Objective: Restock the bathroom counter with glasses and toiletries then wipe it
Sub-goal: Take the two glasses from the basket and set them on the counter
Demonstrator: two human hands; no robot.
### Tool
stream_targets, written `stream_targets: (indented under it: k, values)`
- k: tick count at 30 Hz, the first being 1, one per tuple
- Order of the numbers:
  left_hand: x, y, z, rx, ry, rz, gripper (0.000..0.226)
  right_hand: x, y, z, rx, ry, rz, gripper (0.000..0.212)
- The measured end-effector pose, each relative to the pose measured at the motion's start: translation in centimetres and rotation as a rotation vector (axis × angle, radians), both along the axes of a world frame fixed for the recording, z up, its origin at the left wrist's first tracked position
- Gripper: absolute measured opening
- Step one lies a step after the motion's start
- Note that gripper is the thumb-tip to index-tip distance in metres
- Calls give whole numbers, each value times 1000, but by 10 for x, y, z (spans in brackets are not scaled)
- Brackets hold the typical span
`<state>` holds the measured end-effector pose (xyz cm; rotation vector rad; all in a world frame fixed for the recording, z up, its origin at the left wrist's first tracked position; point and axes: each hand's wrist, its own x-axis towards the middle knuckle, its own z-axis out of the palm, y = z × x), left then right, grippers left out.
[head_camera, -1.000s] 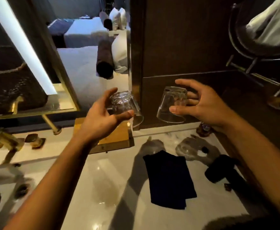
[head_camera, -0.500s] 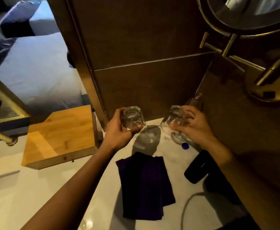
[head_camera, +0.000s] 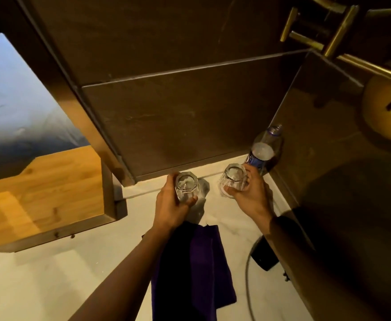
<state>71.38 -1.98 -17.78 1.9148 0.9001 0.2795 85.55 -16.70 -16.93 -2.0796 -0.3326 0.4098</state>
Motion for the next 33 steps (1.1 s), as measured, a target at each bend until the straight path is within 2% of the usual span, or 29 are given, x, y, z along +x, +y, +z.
stream_targets:
  k: [10,19,26,33]
  values:
    - [16,-4,-15,49,54,-61,70,0,8,-28,68,14,-17,71]
    - [17,-12,-30,9,66,10,73,5,14,-47,-17,-37,-64,80]
    - [22,-12,-32,29,100,40,76,4,23,-49,-84,-137,-106,71]
    - [21,-11,-27,26,127,32,76,2,30,-48,-93,-134,-148,72]
